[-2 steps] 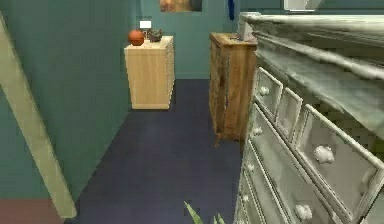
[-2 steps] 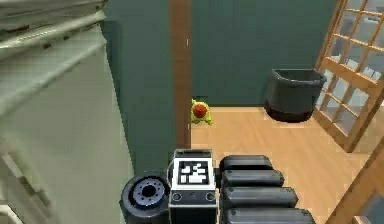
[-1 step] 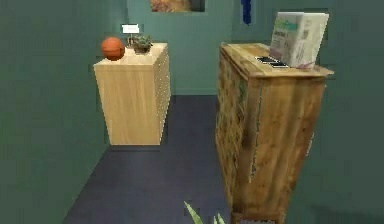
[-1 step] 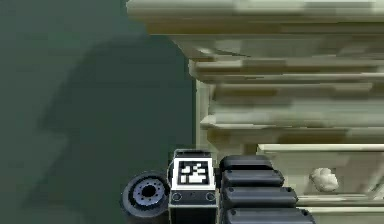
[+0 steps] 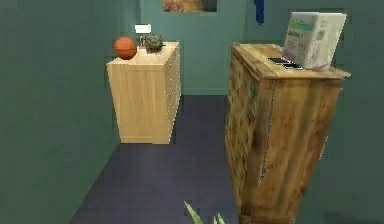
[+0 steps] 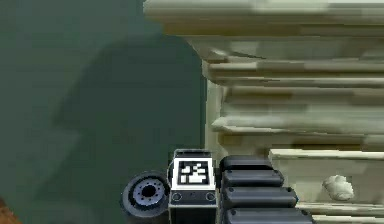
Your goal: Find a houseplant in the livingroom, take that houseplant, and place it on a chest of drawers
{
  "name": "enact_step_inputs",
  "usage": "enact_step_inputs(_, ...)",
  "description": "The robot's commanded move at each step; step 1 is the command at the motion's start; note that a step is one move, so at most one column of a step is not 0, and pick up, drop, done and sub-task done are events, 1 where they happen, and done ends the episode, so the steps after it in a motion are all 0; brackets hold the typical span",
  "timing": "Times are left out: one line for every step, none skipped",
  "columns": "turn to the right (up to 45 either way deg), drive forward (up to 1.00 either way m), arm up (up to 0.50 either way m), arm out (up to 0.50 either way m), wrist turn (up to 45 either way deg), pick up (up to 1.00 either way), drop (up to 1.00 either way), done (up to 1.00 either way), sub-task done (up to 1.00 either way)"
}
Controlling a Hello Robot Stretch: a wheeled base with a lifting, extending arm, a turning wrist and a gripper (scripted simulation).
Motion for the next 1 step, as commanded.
enact_step_inputs(0.0,1.0,0.0,0.0,0.0,0.0,0.0,0.0,0.0)
